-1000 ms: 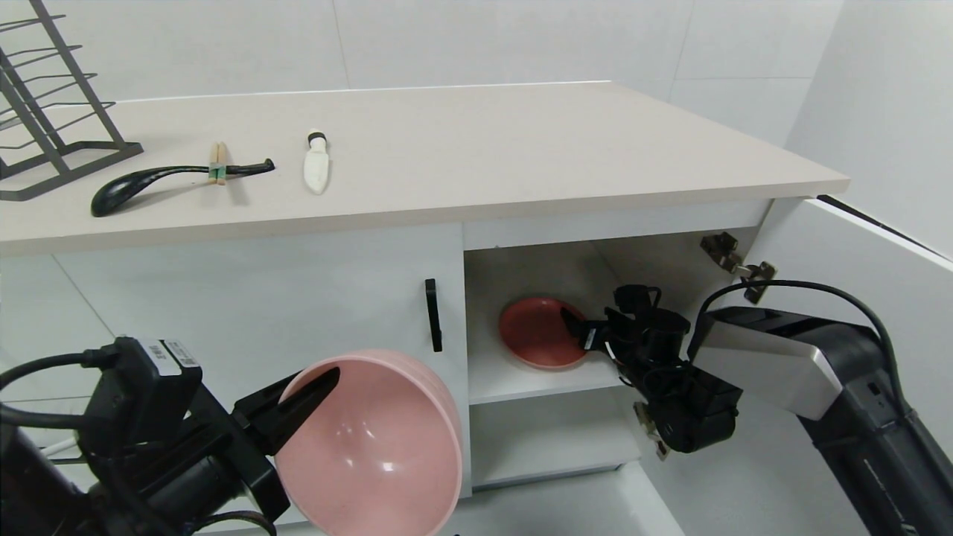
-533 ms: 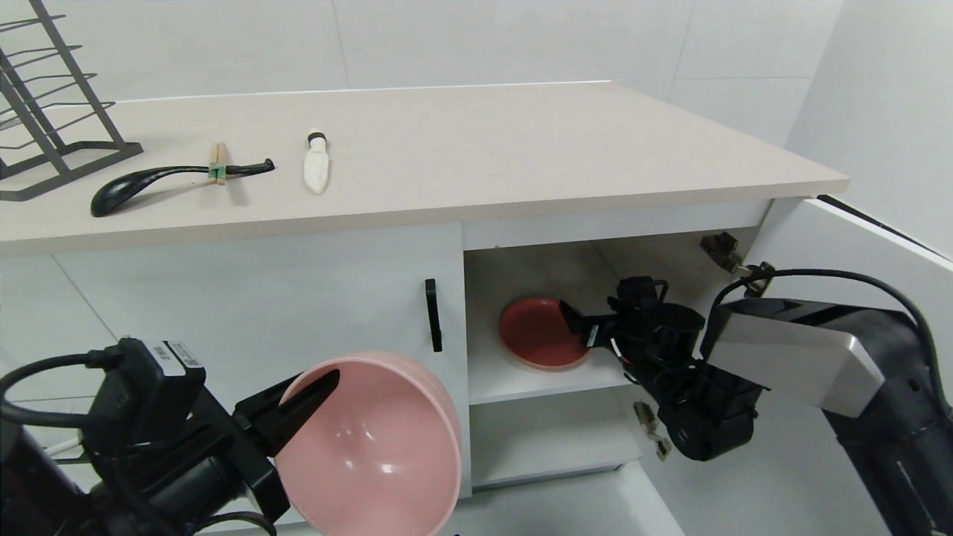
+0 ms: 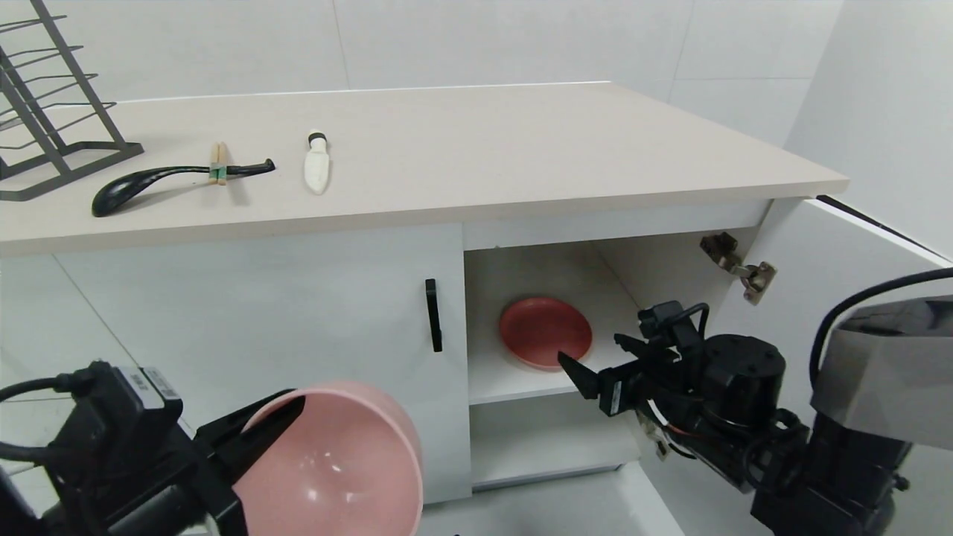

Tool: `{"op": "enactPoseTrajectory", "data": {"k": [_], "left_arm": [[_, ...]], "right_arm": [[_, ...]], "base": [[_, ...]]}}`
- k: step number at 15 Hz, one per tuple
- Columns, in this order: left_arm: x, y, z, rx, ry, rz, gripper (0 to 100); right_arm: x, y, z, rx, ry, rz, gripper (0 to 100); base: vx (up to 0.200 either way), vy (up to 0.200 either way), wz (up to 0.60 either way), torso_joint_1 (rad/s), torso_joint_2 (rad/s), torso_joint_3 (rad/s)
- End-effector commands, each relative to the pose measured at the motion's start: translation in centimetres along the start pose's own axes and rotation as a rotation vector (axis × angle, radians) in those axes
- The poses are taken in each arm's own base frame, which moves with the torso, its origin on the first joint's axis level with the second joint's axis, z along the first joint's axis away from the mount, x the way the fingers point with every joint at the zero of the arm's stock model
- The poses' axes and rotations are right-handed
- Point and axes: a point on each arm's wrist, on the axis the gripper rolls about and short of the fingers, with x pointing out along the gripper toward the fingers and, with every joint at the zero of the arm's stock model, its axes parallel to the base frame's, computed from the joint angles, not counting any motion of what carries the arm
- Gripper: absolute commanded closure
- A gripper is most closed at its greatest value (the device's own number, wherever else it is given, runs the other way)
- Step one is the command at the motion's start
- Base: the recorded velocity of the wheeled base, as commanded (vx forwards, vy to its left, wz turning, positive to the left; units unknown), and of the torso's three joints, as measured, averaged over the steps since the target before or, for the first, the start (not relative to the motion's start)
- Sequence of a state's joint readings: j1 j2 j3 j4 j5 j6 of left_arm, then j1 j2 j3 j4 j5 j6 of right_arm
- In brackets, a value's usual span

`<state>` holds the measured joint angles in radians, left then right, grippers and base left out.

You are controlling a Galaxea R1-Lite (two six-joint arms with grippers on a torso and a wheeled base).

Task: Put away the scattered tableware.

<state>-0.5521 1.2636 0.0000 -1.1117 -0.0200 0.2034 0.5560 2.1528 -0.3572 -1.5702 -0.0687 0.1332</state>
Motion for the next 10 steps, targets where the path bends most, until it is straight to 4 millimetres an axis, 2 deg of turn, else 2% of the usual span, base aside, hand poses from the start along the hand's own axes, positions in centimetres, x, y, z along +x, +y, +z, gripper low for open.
{"op": "enactPoseTrajectory", "data": {"k": [1,3,6,9,10], "left_arm": [[-3.1,-0.1,-0.2,0.054,0.015,-0.005,100],[-3.3,-0.1,-0.1,0.099,0.031,-0.01,100],[-2.2,0.1,1.0,0.091,0.017,-0.006,100],[0.5,0.2,1.9,0.103,0.044,-0.021,100],[2.4,-0.6,2.2,0.115,0.026,-0.072,100]], "right_arm": [[-4.6,2.0,0.7,-0.021,0.017,0.046,0],[-5.9,2.6,1.4,-0.024,-0.008,0.069,0],[-6.9,2.5,2.6,-0.017,-0.057,0.071,0],[-7.4,2.3,2.4,-0.027,-0.045,0.063,0],[-7.4,2.3,2.2,-0.078,-0.039,0.061,0]], "base": [[0.0,0.0,0.0,0.0,0.0,0.0],[0.0,0.0,0.0,0.0,0.0,0.0],[0.0,0.0,0.0,0.0,0.0,0.0],[0.0,0.0,0.0,0.0,0.0,0.0],[0.0,0.0,0.0,0.0,0.0,0.0]]}}
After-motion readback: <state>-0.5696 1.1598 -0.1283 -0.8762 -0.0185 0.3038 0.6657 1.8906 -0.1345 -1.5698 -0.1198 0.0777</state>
